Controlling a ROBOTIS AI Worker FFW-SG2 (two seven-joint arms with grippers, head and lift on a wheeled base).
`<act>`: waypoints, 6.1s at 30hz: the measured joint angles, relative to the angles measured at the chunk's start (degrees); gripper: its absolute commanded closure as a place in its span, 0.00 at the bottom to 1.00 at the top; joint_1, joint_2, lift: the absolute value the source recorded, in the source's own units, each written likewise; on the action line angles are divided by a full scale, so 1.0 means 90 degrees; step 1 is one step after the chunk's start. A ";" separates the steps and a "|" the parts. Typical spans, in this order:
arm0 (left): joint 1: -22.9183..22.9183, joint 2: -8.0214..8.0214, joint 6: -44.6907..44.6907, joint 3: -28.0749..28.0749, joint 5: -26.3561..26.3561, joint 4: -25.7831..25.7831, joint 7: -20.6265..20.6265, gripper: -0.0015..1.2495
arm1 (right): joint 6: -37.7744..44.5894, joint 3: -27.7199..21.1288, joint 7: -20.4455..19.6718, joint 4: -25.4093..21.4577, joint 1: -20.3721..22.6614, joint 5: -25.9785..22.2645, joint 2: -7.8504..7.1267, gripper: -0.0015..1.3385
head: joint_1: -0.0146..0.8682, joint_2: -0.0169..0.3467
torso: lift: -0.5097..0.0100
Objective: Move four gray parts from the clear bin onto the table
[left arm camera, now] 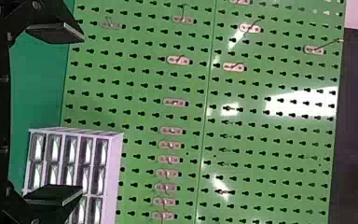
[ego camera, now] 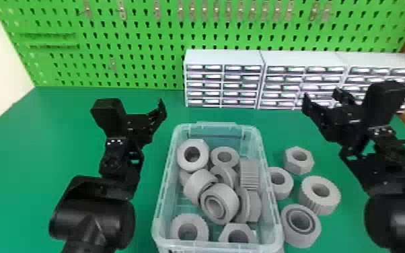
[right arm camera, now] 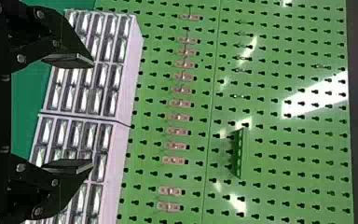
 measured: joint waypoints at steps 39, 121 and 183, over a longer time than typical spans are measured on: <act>0.0056 -0.0010 0.0011 0.0006 -0.0080 -0.0156 -0.0048 0.11 | -0.0127 -0.0145 0.0000 0.0003 0.0152 -0.0027 0.0013 0.38 | 0.80 0.24 | 0.88; 0.0215 -0.0028 0.0645 0.0545 -0.0466 -0.0812 -0.0435 0.11 | -0.0102 -0.0202 0.0000 0.0001 0.0214 0.0138 -0.0016 0.38 | 0.80 0.24 | 0.88; 0.0221 -0.0029 0.0657 0.0560 -0.0524 -0.0812 -0.0442 0.11 | -0.0067 -0.0252 0.0000 -0.0007 0.0204 0.0110 0.0006 0.38 | 0.80 0.24 | 0.88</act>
